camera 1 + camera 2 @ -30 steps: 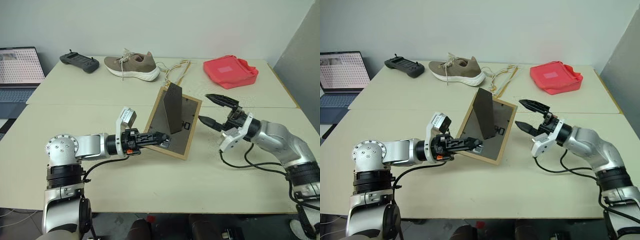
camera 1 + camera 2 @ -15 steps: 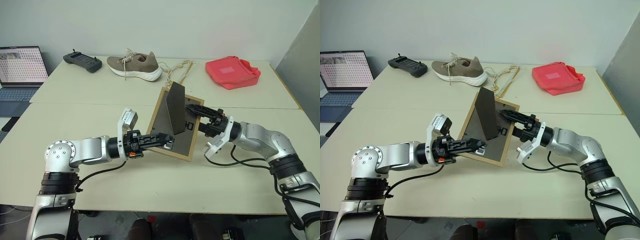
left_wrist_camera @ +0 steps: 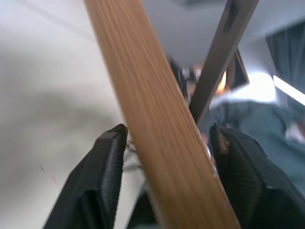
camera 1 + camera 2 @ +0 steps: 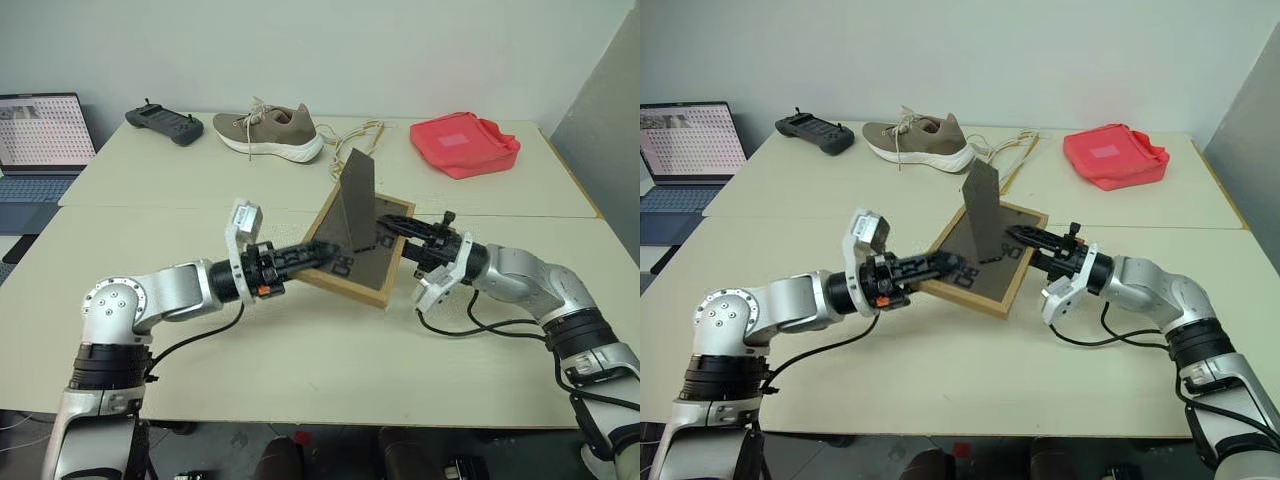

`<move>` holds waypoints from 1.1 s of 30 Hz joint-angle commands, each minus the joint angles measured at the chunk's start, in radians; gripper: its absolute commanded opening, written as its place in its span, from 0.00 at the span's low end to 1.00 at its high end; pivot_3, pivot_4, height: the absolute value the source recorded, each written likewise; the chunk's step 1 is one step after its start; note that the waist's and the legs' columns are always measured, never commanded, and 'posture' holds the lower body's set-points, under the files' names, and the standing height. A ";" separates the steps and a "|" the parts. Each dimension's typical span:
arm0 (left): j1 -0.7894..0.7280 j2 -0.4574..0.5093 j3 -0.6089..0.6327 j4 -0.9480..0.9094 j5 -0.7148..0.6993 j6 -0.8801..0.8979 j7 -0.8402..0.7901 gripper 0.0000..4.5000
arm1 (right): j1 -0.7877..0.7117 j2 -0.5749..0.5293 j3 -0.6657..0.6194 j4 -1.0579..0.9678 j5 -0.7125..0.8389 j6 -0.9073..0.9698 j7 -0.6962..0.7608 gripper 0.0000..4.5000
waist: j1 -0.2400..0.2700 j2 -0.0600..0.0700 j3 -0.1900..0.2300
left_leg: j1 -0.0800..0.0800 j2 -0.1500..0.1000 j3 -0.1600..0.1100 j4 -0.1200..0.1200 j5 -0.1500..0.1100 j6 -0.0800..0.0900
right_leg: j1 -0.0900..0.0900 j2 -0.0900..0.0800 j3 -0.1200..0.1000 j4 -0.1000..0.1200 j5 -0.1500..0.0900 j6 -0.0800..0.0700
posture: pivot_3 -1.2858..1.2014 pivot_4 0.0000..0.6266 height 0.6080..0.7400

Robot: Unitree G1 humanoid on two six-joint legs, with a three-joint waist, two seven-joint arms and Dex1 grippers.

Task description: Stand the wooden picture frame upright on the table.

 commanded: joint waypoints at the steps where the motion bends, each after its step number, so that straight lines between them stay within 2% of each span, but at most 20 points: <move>1: 0.018 0.049 0.082 -0.039 0.040 -0.031 -0.009 0.86 | 0.009 0.017 0.010 0.023 0.306 0.072 0.177 0.29 | -0.001 0.000 0.000 | 0.000 0.000 0.000 0.000 0.000 0.000 | 0.000 0.000 0.000 0.000 0.000 0.000 | 0.52 0.24 1.00; 4: 0.057 0.091 0.100 -0.148 0.163 -0.045 -0.044 0.98 | 0.017 0.081 0.005 -0.012 0.584 0.292 0.392 0.29 | -0.008 0.000 0.000 | 0.000 0.001 0.000 0.000 0.000 0.000 | 0.000 0.000 0.000 0.000 0.000 0.000 | 0.52 0.24 1.00; 6: 0.082 0.125 0.103 -0.280 0.280 -0.070 -0.076 1.00 | 0.023 0.128 -0.007 -0.079 0.785 0.526 0.551 0.29 | -0.008 0.000 0.000 | 0.000 0.002 -0.001 -0.001 0.000 0.000 | 0.000 0.000 0.000 0.001 0.000 0.000 | 0.52 0.24 1.00; 8: 0.113 0.133 0.085 -0.402 0.421 -0.133 -0.098 1.00 | 0.021 0.170 -0.025 -0.141 0.958 0.791 0.648 0.29 | -0.007 0.000 0.000 | 0.000 0.002 -0.002 -0.001 0.000 0.000 | 0.000 0.000 -0.001 0.001 0.000 0.000 | 0.52 0.24 1.00; 12: 0.191 0.127 -0.011 -0.578 0.746 -0.291 -0.153 1.00 | -0.028 0.247 -0.102 -0.165 1.229 1.273 0.704 0.29 | 0.001 0.000 0.000 | 0.000 0.002 -0.002 -0.001 0.000 -0.001 | 0.000 0.000 -0.001 0.001 0.000 -0.001 | 0.52 0.24 1.00; 14: 0.217 0.125 -0.059 -0.620 0.889 -0.369 -0.189 1.00 | -0.051 0.272 -0.150 -0.156 1.326 1.451 0.729 0.29 | 0.005 0.000 0.000 | 0.000 0.002 0.000 -0.001 0.000 -0.001 | 0.000 0.000 -0.001 0.001 0.000 -0.001 | 0.52 0.24 1.00; 18: 0.265 0.104 -0.066 -0.644 0.952 -0.406 -0.255 1.00 | -0.061 0.290 -0.147 -0.100 1.308 1.560 0.813 0.29 | 0.012 0.000 0.000 | 0.000 0.001 0.001 -0.001 -0.001 0.002 | 0.000 0.001 0.000 0.000 0.000 -0.001 | 0.52 0.24 1.00; 27: 0.318 0.081 -0.060 -0.647 1.010 -0.412 -0.333 1.00 | 0.049 0.332 -0.080 -0.070 1.061 1.335 0.861 0.29 | 0.013 0.000 0.000 | -0.001 0.001 0.001 -0.002 -0.002 0.004 | -0.001 0.001 0.000 -0.002 0.000 -0.001 | 0.52 0.24 1.00; 33: 0.293 0.072 -0.082 -0.609 1.059 -0.409 -0.377 1.00 | 0.118 0.334 -0.091 -0.089 1.018 1.314 0.872 0.29 | 0.015 0.000 0.000 | 0.000 0.001 0.001 -0.002 -0.002 0.004 | 0.000 0.001 -0.001 -0.002 0.000 0.000 | 0.52 0.24 1.00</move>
